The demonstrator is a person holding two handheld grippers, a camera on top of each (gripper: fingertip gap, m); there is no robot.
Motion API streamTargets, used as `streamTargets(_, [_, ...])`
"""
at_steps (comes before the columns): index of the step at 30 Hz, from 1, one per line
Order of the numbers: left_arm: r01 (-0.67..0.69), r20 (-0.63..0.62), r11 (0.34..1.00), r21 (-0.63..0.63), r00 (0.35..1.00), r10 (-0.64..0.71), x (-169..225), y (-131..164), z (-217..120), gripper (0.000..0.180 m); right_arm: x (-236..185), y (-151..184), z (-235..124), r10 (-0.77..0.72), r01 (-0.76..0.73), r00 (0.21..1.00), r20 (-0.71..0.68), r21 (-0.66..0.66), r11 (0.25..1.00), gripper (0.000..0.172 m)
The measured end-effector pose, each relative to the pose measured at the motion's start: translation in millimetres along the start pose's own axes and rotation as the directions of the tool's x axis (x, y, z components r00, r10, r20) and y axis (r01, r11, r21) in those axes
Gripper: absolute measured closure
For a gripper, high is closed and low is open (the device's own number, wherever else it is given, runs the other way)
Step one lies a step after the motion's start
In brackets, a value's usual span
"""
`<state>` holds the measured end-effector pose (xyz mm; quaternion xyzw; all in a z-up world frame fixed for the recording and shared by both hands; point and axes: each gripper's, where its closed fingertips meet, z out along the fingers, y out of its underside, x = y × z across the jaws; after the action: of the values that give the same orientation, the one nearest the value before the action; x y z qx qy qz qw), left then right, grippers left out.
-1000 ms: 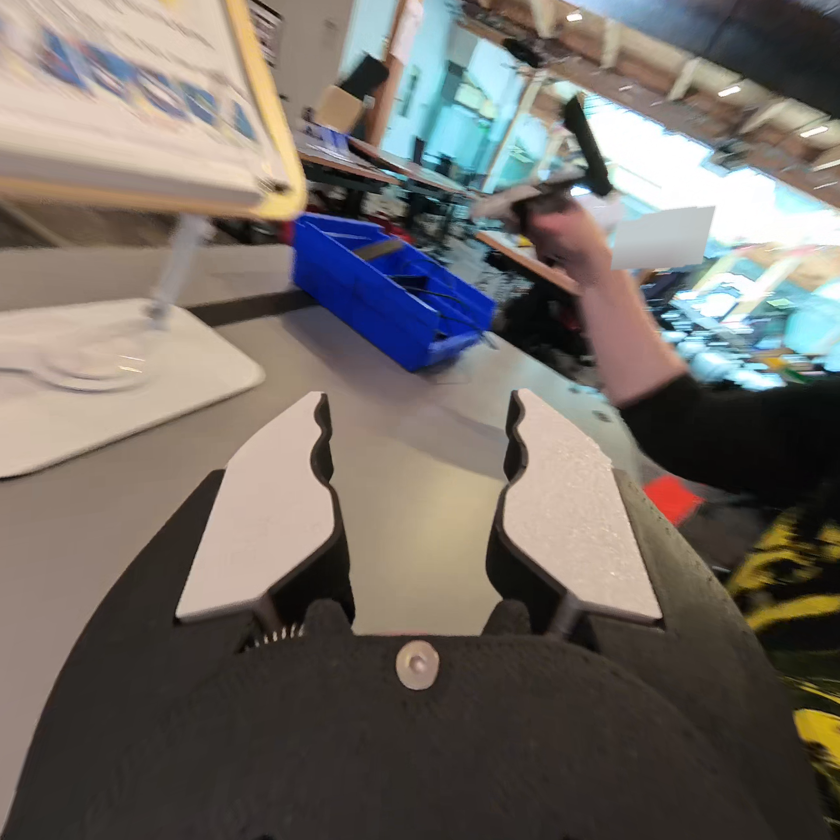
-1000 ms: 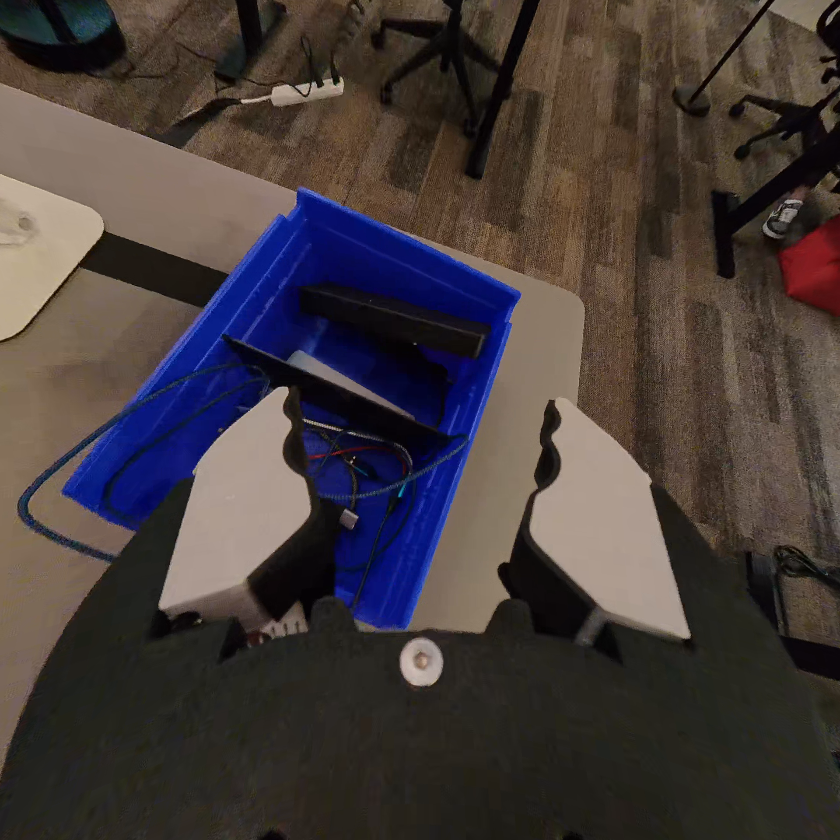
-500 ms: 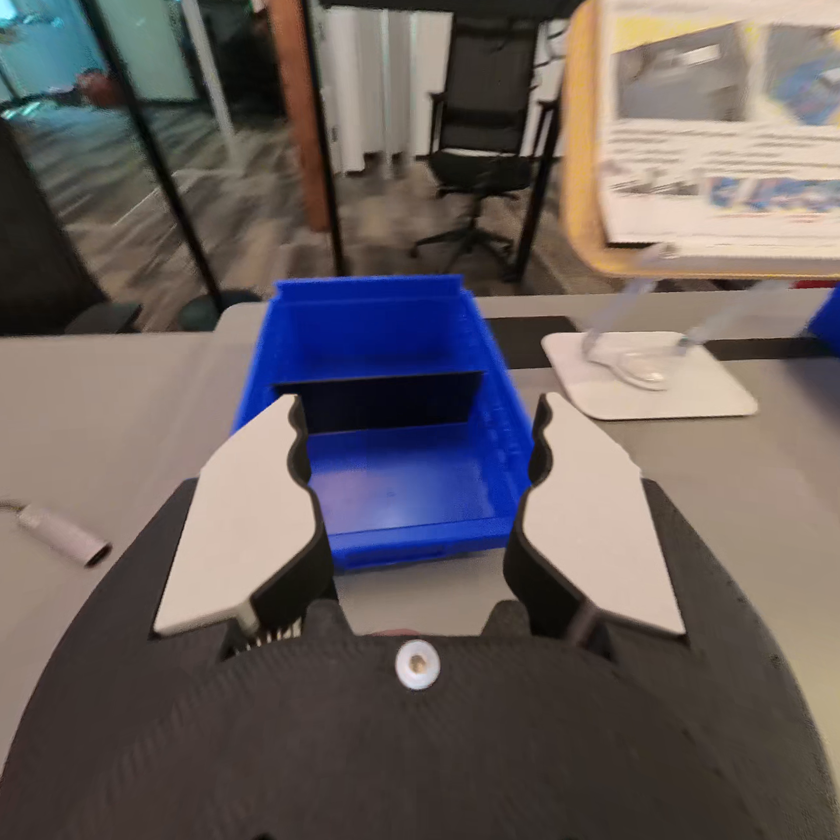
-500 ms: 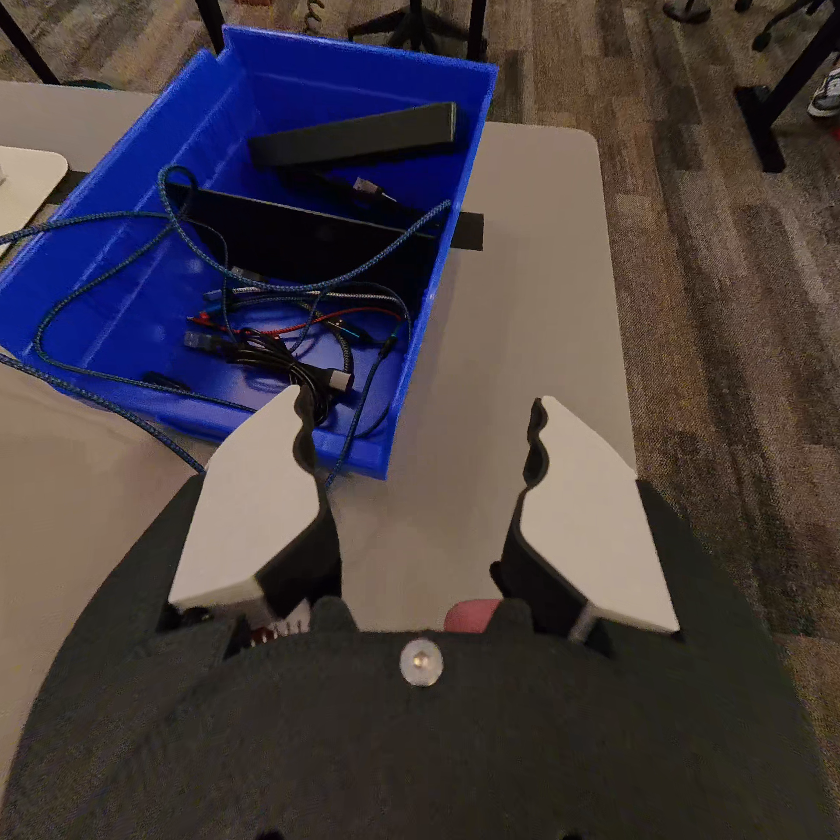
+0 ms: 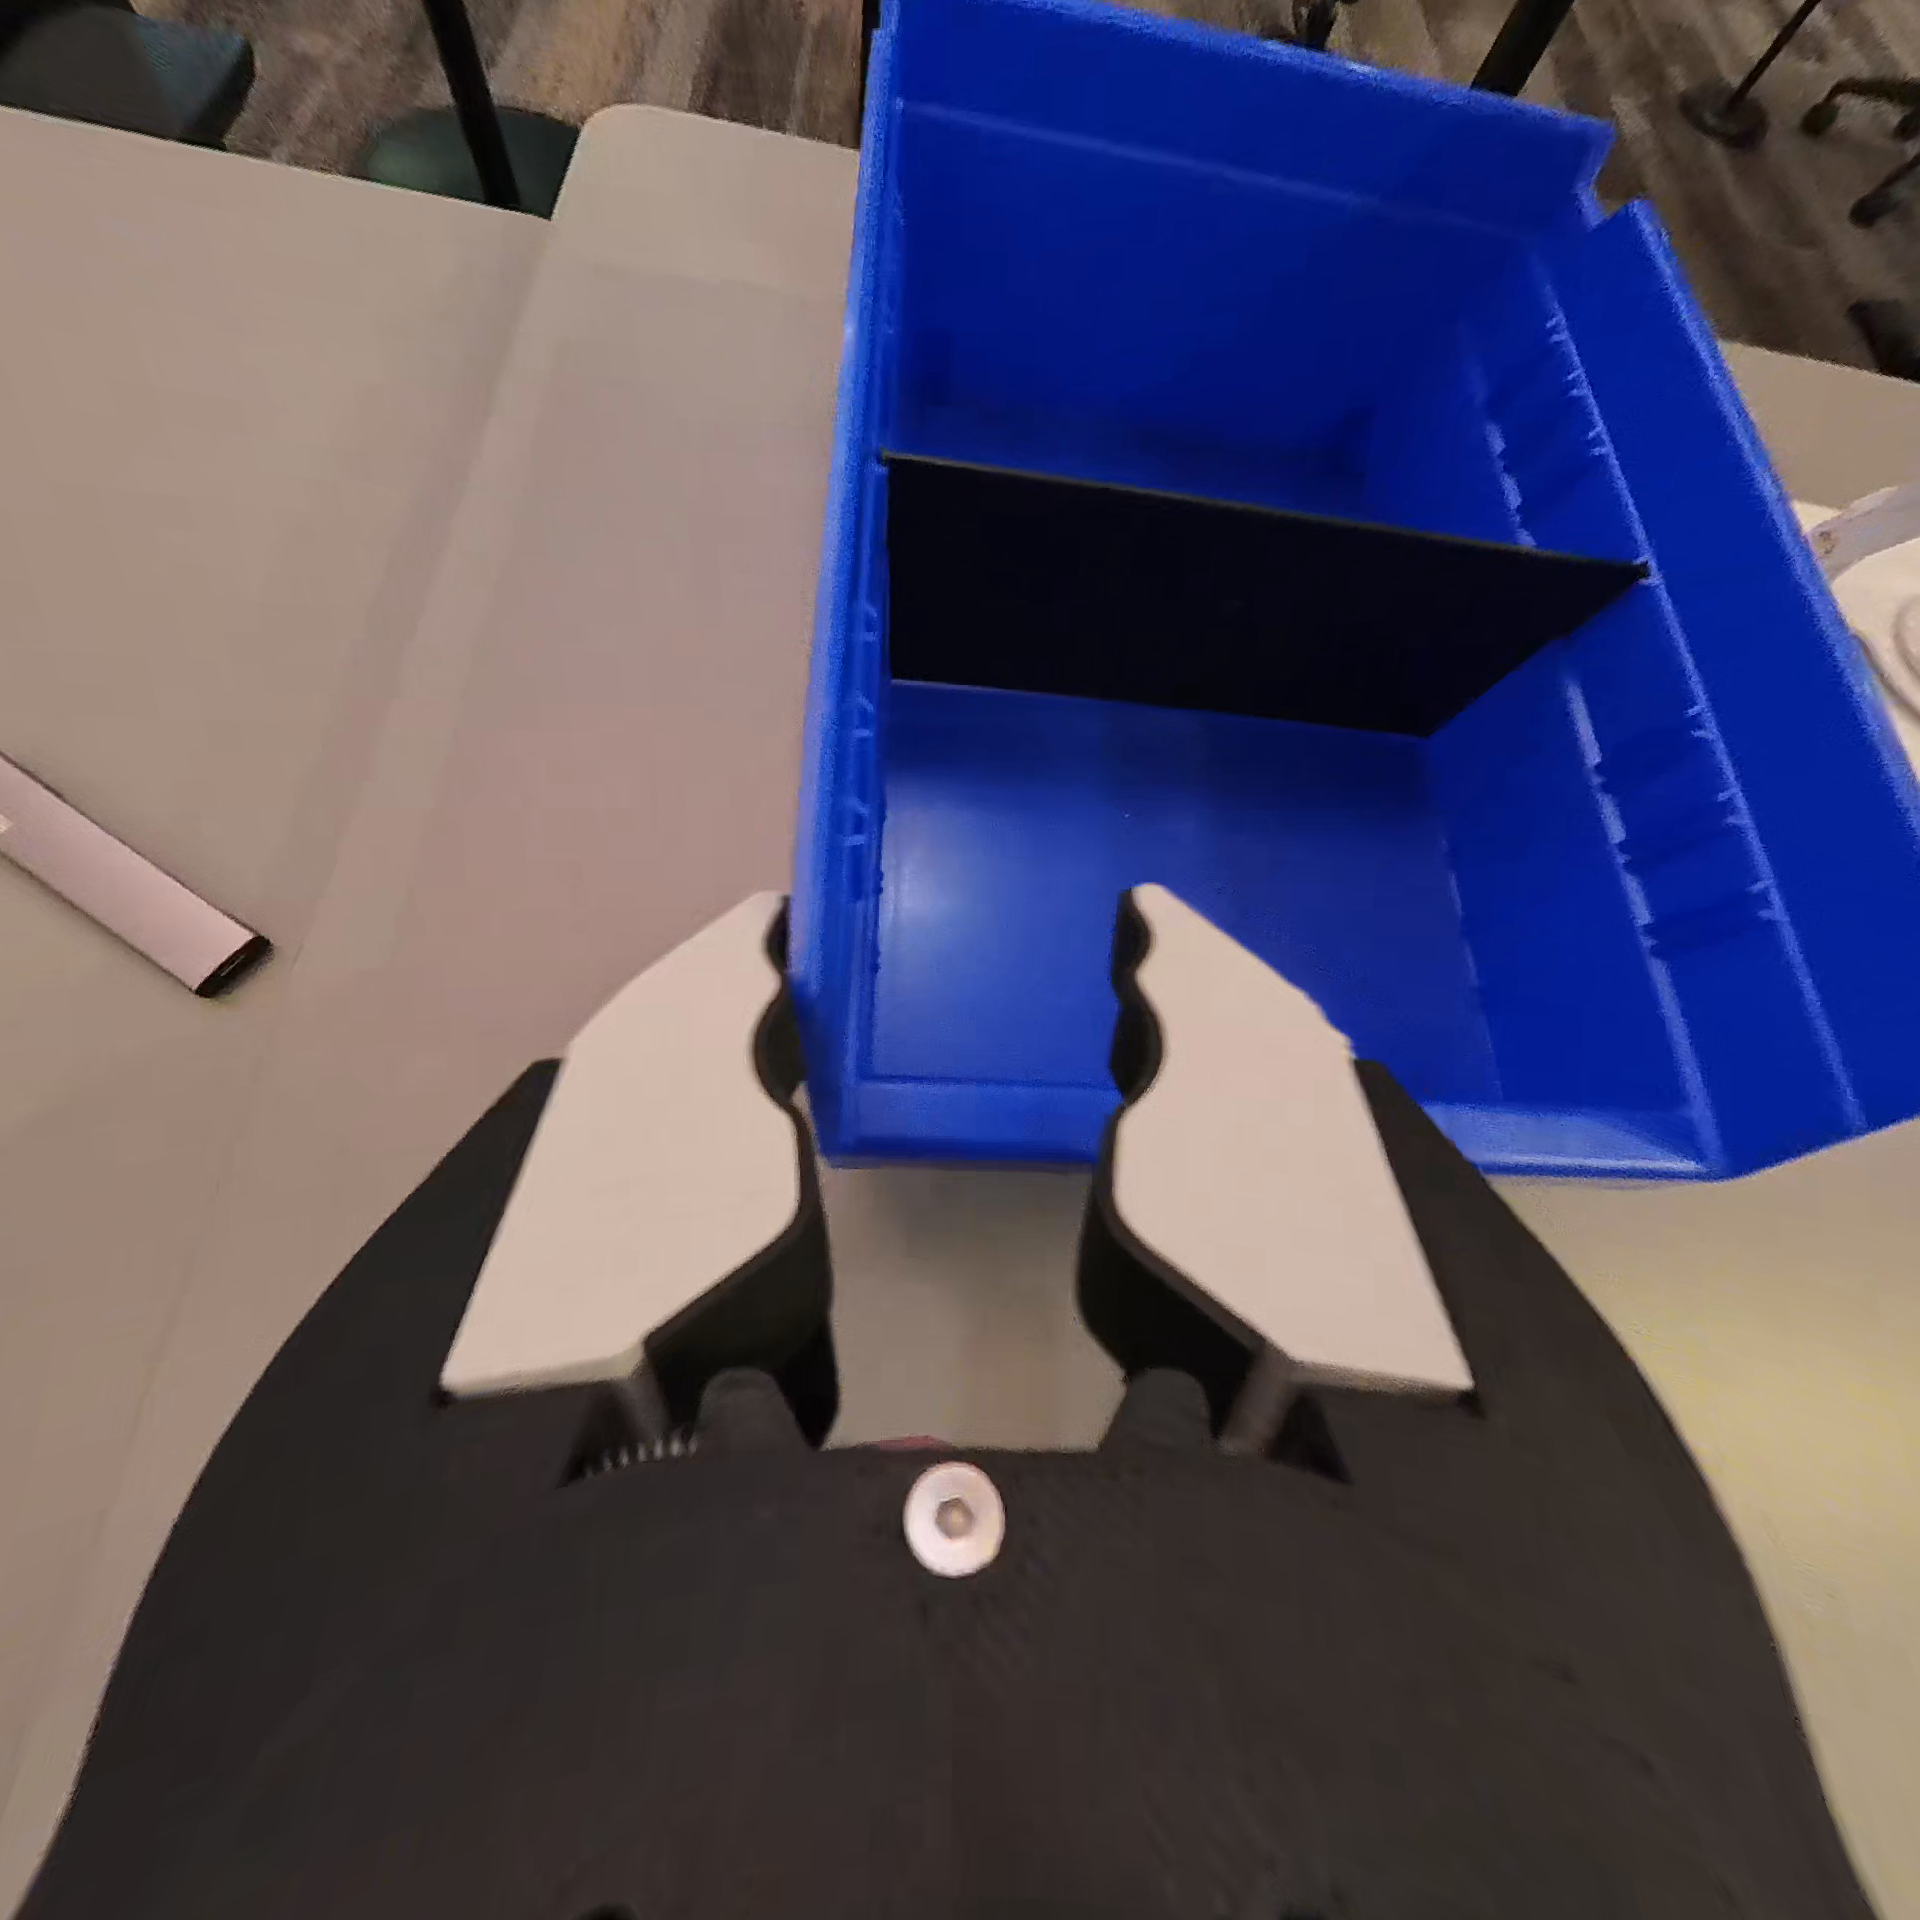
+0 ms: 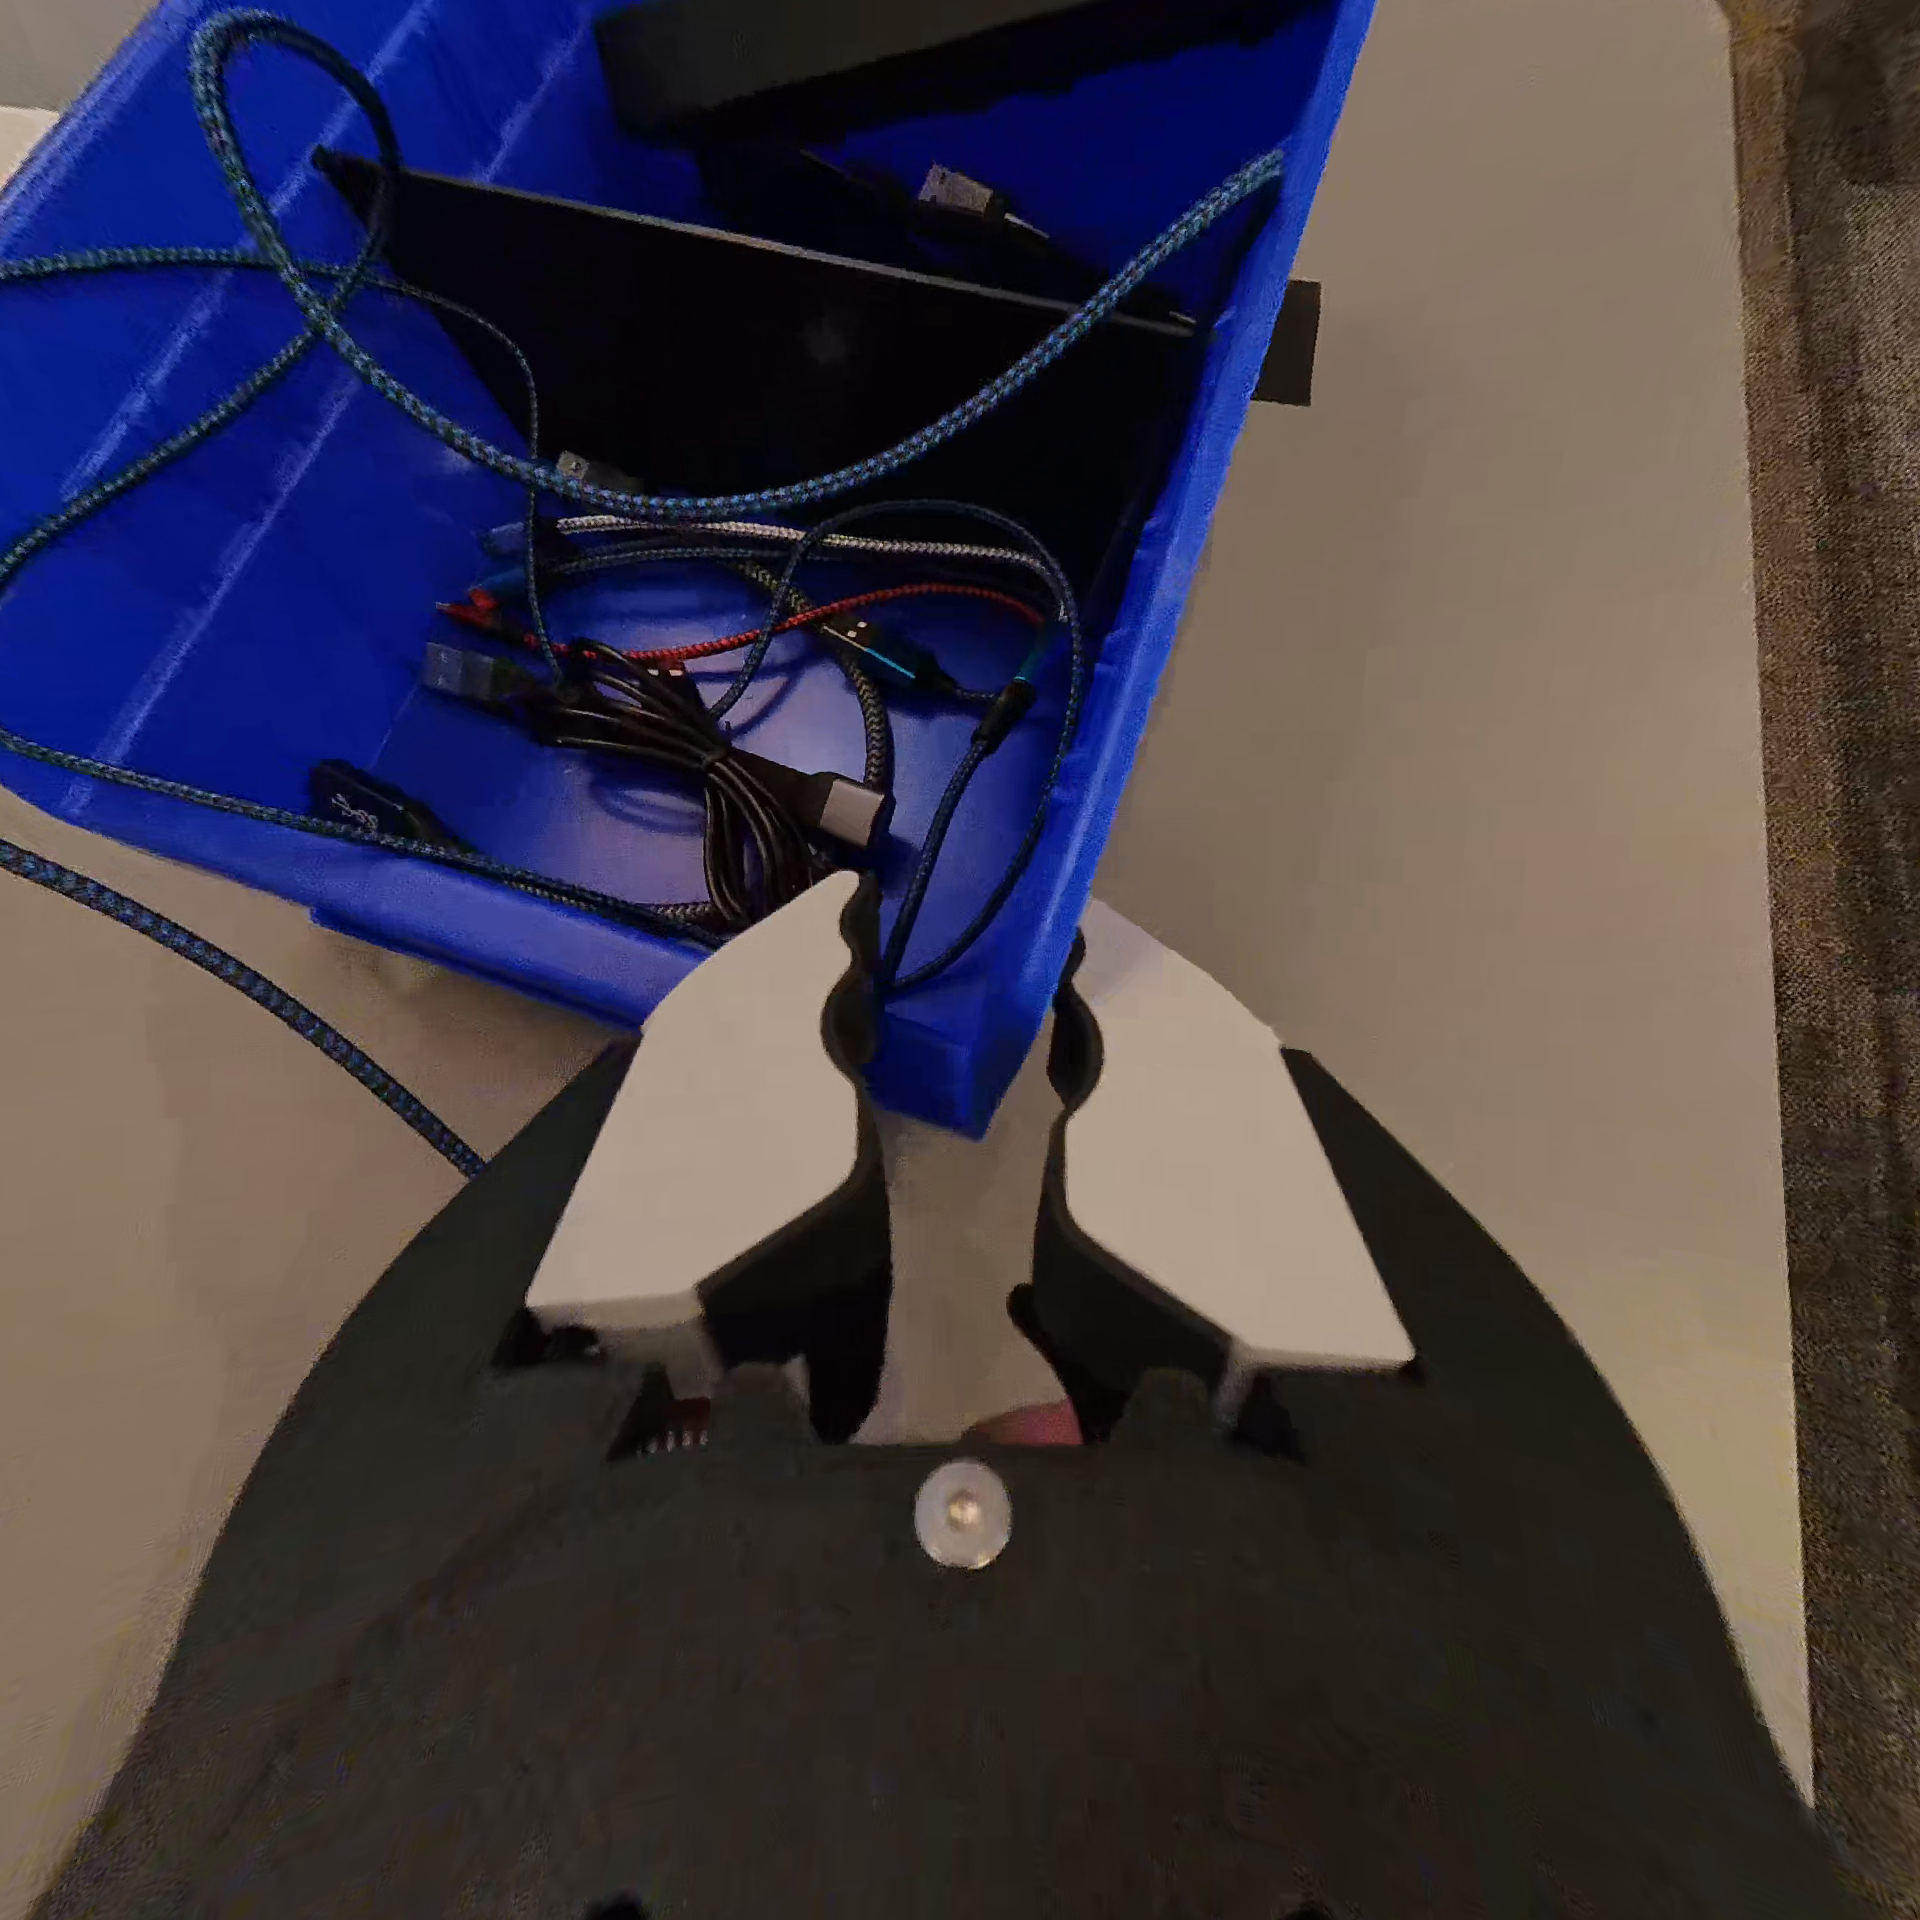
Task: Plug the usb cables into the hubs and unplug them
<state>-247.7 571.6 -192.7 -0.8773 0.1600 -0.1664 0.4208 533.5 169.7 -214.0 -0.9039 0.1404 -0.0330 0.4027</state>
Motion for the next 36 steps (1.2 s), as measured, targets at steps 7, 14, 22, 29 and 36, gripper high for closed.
streamTargets(7, [-0.057, -0.088, 0.996, -0.075, 0.995, 0.051, 8.1, 12.2, 15.1, 0.172, 8.0, 3.1, 5.2, -0.047, 0.047, 0.999, -0.027, -0.014, 0.999, 0.162])
streamTargets(14, [-0.135, -0.100, 0.988, -0.081, 0.987, 0.127, 13.6, 20.3, 6.6, 0.175, 7.0, 7.9, 0.8, -0.129, 0.128, 0.991, -0.029, -0.035, 0.991, 0.163])
streamTargets(22, [-0.288, -0.310, 0.950, -0.116, 0.920, 0.241, 37.6, 62.7, -43.2, 0.175, 1.5, 29.5, -21.3, -0.278, 0.282, 0.958, 0.072, -0.056, 0.958, 0.162])
streamTargets(29, [-0.468, -0.606, 0.879, -0.088, 0.726, 0.326, 80.0, 113.2, -100.5, 0.176, -15.1, 50.6, -42.2, -0.460, 0.481, 0.859, 0.226, -0.044, 0.876, 0.161])
streamTargets(36, [-0.599, -0.824, 0.801, -0.011, 0.459, 0.332, 164.6, 152.0, -131.3, 0.175, -58.4, 56.4, -45.0, -0.568, 0.611, 0.704, 0.426, 0.044, 0.790, 0.162])
